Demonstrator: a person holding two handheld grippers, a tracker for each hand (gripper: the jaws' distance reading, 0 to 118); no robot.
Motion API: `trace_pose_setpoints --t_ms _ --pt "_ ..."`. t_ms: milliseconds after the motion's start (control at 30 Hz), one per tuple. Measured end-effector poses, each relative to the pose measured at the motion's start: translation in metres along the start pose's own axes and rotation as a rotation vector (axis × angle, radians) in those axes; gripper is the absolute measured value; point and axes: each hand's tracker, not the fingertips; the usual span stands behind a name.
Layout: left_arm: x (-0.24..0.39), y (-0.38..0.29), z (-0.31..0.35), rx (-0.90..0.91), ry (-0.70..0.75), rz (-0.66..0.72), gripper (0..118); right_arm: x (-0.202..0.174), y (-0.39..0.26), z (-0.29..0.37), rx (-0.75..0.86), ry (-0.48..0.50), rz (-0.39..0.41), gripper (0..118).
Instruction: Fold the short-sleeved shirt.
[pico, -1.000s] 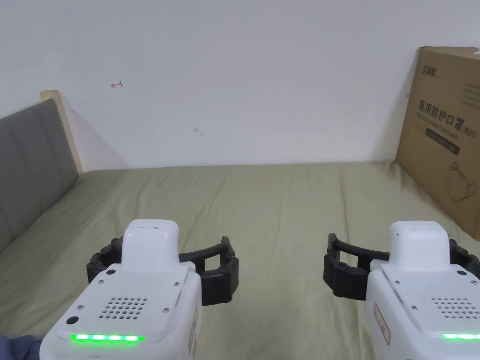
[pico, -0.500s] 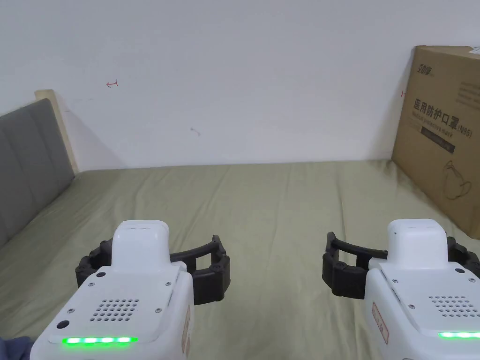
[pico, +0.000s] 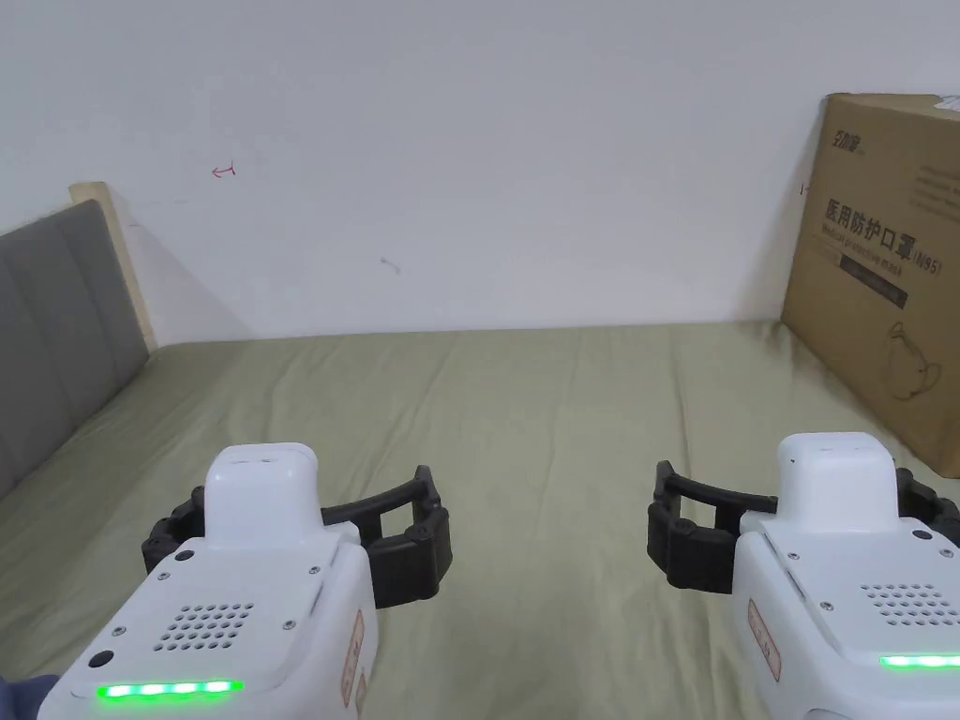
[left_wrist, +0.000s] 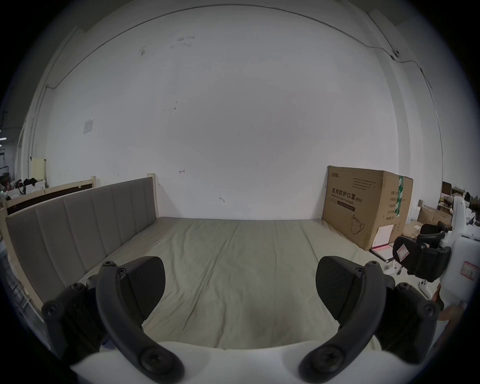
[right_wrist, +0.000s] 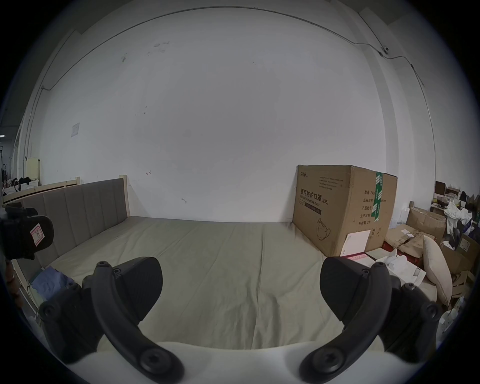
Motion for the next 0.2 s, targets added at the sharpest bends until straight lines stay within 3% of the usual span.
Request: trace_pose_setpoints --t_ms 200 --pt "0.0025 -0.0061 0.0014 -0.012 0.072 -0.008 118 0.0 -0.0023 0.0001 -0.013 0.0 -0.003 118"
